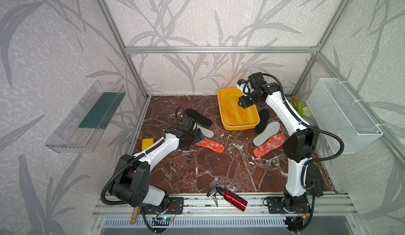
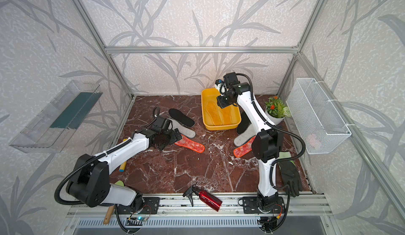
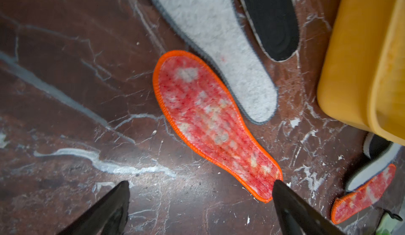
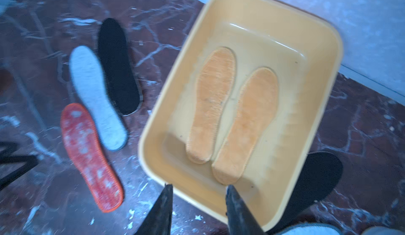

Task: Put the insoles into the storage box
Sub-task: Place the insole in the storage box, then move the insole to the center of the board.

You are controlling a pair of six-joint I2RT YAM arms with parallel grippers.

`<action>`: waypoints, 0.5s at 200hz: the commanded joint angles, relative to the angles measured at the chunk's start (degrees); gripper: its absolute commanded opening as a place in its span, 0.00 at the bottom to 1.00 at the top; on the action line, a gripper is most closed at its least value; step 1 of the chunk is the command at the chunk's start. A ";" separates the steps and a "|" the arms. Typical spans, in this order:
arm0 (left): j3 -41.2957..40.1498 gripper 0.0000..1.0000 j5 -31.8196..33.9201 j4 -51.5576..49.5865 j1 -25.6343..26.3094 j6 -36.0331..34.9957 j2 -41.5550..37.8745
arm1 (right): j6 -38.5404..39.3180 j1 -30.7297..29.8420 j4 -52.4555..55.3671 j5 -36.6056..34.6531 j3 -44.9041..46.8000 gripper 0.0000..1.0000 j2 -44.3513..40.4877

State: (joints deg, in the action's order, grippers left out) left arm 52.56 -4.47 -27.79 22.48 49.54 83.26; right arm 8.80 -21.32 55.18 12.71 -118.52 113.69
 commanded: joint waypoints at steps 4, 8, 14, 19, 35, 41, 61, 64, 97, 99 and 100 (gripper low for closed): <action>-0.17 0.99 1.68 -2.62 -0.16 5.52 0.56 | 4.17 -5.09 -0.69 7.85 9.64 0.40 -7.45; -0.26 0.99 1.49 -2.55 -0.16 5.95 0.66 | 4.26 -5.83 -1.33 7.59 11.59 0.40 -8.88; -0.45 0.99 1.04 -2.15 -0.16 6.61 0.80 | 3.98 -7.23 -2.71 7.26 14.96 0.40 -11.00; -0.69 0.99 0.60 -1.71 -0.19 7.20 0.88 | 3.80 -8.16 -3.97 7.61 17.74 0.40 -12.75; -1.15 0.99 0.34 -1.52 -0.16 9.03 1.21 | 2.42 -10.60 -7.98 11.43 26.09 0.40 -18.15; -1.39 0.99 0.70 -1.60 -0.17 9.52 1.24 | 1.84 -11.75 -9.25 12.51 28.93 0.40 -19.76; -2.45 0.99 2.38 -1.82 -0.25 11.09 0.31 | -0.76 -15.73 -12.16 11.51 36.96 0.40 -22.81; -2.58 0.99 2.56 -1.75 -0.24 11.33 0.11 | -1.18 -16.37 -12.47 10.88 37.90 0.40 -23.01; -3.18 0.99 3.17 -1.69 -0.24 11.96 -0.21 | -5.96 -24.11 -17.71 -0.22 46.01 0.39 -22.06; -3.23 0.99 3.16 -1.66 -0.24 12.02 -0.23 | -6.33 -24.36 -18.04 -1.00 46.36 0.39 -21.88; -3.24 0.99 3.15 -1.66 -0.24 12.05 -0.26 | -6.51 -24.50 -18.24 -1.40 46.49 0.39 -21.77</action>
State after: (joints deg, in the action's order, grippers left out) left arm 50.06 -3.18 -28.80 22.48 59.20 83.94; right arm 6.92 -41.71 42.50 19.18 -75.72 91.33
